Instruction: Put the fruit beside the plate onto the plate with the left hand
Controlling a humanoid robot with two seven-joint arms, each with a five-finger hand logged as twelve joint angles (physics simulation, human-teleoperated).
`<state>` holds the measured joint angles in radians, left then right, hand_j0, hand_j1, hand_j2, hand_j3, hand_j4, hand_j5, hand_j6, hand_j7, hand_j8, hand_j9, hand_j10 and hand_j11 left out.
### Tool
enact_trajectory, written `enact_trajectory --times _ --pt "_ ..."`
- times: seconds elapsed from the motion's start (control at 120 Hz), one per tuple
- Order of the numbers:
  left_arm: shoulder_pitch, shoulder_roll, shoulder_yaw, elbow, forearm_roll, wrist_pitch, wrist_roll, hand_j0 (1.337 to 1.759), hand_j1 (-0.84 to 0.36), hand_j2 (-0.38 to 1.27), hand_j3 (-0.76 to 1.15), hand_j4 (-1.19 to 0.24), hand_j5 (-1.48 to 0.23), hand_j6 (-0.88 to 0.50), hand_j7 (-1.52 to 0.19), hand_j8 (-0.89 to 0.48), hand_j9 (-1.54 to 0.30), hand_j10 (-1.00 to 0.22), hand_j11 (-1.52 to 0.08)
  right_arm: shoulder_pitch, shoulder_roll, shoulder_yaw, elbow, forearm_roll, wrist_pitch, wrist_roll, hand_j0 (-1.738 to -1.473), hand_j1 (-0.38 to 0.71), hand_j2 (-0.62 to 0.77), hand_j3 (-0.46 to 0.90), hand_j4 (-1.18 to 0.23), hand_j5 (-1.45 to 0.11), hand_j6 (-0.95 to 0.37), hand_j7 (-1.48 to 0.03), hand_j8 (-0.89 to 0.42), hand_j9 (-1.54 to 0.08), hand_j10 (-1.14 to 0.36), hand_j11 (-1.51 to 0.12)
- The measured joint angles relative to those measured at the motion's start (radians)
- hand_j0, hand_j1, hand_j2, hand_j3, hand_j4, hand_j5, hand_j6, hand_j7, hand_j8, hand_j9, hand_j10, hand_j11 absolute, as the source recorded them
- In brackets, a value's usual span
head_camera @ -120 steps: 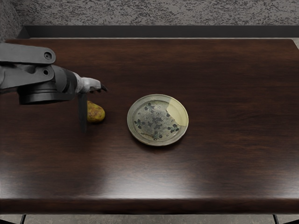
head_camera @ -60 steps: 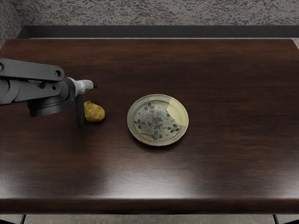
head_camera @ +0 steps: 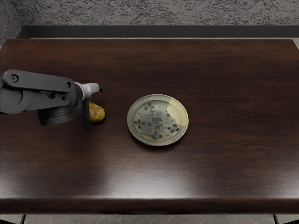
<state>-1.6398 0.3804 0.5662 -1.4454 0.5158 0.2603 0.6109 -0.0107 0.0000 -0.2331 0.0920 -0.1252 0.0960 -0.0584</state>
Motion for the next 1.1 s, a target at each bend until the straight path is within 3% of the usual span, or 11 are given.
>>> enact_trajectory --times 0.625,0.875,1.1 --pt "0.026 -0.001 0.000 0.019 0.010 0.025 0.000 1.658 0.21 0.02 0.00 -0.11 -0.15 -0.12 -0.15 -0.12 -0.15 -0.11 -0.15 0.000 0.000 0.000 0.000 0.000 0.000 0.000 -1.658 -0.33 0.00 0.00 -0.02 -0.02 -0.02 -0.02 -0.02 -0.02 -0.02 -0.02" --pt "0.029 0.000 -0.004 0.039 -0.005 0.017 0.000 1.658 0.07 0.05 0.00 -0.24 -0.31 -0.24 -0.31 -0.24 -0.31 -0.24 -0.31 0.000 0.000 0.000 0.000 0.000 0.000 0.000 -1.658 -0.33 0.00 0.00 -0.02 -0.02 -0.02 -0.02 -0.02 -0.02 -0.02 -0.02" --pt "0.050 0.000 -0.014 0.043 -0.005 0.016 0.000 1.658 0.01 0.06 0.00 -0.28 -0.36 -0.28 -0.36 -0.28 -0.36 -0.28 -0.36 0.000 0.000 0.000 0.000 0.000 0.000 0.000 -1.658 -0.33 0.00 0.00 -0.02 -0.02 -0.02 -0.02 -0.02 -0.02 -0.02 -0.02"
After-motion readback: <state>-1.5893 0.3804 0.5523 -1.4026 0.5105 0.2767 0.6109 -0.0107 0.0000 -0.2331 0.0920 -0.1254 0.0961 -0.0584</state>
